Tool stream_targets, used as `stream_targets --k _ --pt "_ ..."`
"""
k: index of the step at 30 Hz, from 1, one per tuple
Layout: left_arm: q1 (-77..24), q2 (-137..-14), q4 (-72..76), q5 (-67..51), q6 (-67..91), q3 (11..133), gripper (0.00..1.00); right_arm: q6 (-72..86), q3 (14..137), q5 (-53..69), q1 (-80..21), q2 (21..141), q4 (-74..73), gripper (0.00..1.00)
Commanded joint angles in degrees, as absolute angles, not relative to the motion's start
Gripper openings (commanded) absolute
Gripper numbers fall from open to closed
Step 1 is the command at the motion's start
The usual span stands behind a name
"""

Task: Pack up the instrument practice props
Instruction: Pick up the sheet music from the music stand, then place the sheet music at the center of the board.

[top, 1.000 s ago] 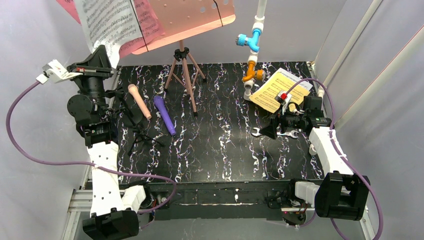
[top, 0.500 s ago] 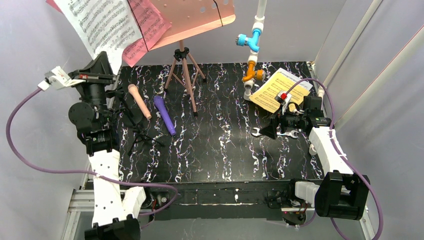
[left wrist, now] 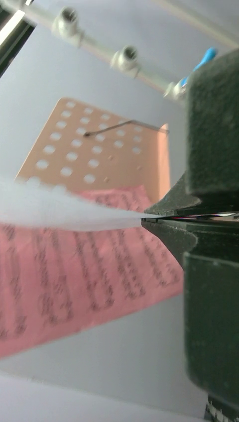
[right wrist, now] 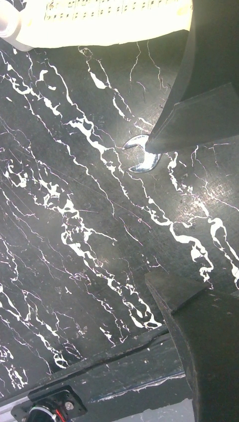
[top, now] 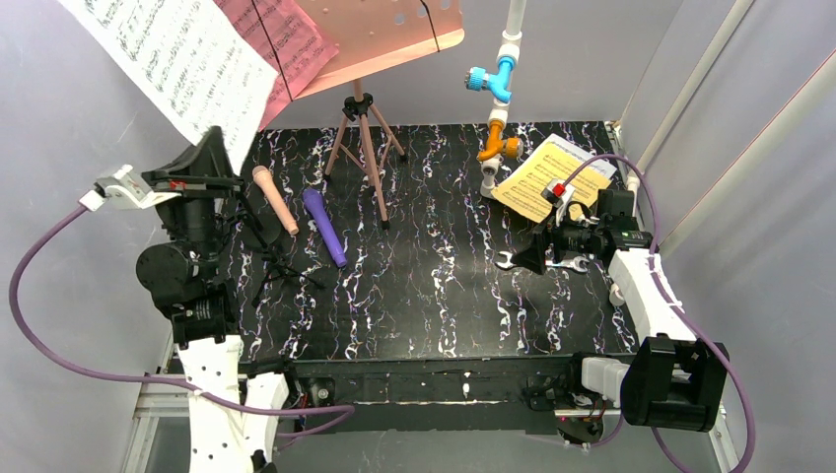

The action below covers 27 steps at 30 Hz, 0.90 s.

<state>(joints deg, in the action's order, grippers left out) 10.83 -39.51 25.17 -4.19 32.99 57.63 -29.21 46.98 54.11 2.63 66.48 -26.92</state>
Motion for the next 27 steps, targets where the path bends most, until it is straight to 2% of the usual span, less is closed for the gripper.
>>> stream_targets --k 1,10,16,20,27 --pt "8.3 -35.6 25.8 -19.1 31.3 56.0 0.0 -30.9 47.0 54.7 3.0 66.6 -27.0 0.98" --pt "-0.9 -31.0 22.8 -45.9 36.0 53.5 0.0 -33.6 47.6 55.7 3.0 66.8 -29.4 0.98" --pt "-12.3 -34.5 14.4 -51.9 37.2 48.0 0.0 -39.4 48.8 59.2 3.0 67.4 -34.7 0.98" --pt "-23.0 -39.8 -2.8 -49.1 26.8 49.6 0.0 -45.0 49.8 61.7 2.9 67.3 -39.2 0.98" --pt "-42.6 -48.6 -25.9 -32.8 9.2 57.2 0.0 -50.4 50.5 62.5 2.9 67.8 -43.6 0.98"
